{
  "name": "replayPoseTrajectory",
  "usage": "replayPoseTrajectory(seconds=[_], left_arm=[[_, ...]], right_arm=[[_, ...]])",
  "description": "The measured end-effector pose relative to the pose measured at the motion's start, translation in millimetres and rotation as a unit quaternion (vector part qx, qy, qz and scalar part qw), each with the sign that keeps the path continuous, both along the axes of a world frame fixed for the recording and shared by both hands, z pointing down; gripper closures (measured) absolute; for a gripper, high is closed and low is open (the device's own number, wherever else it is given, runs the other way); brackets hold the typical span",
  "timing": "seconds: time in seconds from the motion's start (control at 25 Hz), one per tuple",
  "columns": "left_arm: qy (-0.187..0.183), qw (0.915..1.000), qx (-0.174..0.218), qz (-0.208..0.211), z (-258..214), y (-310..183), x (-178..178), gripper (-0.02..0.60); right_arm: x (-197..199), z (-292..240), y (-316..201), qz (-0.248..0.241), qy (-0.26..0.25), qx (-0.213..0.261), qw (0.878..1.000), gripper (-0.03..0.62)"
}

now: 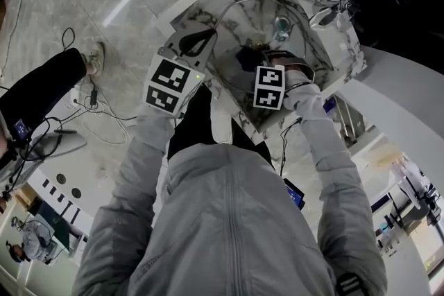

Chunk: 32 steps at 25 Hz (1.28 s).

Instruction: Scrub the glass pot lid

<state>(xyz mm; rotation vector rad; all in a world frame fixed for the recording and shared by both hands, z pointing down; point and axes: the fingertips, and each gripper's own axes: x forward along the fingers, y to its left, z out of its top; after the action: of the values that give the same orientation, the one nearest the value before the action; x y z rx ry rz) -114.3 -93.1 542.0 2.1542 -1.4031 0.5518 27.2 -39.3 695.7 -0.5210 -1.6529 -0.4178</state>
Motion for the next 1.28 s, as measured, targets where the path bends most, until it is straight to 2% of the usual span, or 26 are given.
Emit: replayPoseTrajectory(seconds=[0.2, 0.44, 0.68, 0.84, 1.12, 1.28], left_arm=[[-0.004, 1.0, -0.001, 0.002, 2, 1, -1, 0.554], [-0.002, 1.0, -0.003, 0.006, 1, 2, 1, 0.554], [-0.003, 0.9999, -0.005, 0.008, 2, 5, 0, 0.552], [-0.003, 0.9999, -0.006, 0.009, 2, 8, -2, 0.554], [-0.002, 0.9999, -0.008, 0.008, 3, 10, -12, 0.554], [-0.001, 0.9999, -0.007, 0.015, 2, 9, -14, 0.554]], right_arm=[[31, 4, -23, 0.062, 0.027, 0.009, 0.998, 0.517], [48, 7, -71, 0.118, 0.033, 0.07, 0.99, 0.517], [34, 3, -129, 0.23, 0.001, 0.094, 0.969, 0.518], [7, -2, -143, 0.286, -0.032, 0.089, 0.954, 0.518], [-35, 0, -116, 0.298, -0.052, 0.057, 0.951, 0.517], [-54, 0, -89, 0.281, -0.055, 0.039, 0.957, 0.517]])
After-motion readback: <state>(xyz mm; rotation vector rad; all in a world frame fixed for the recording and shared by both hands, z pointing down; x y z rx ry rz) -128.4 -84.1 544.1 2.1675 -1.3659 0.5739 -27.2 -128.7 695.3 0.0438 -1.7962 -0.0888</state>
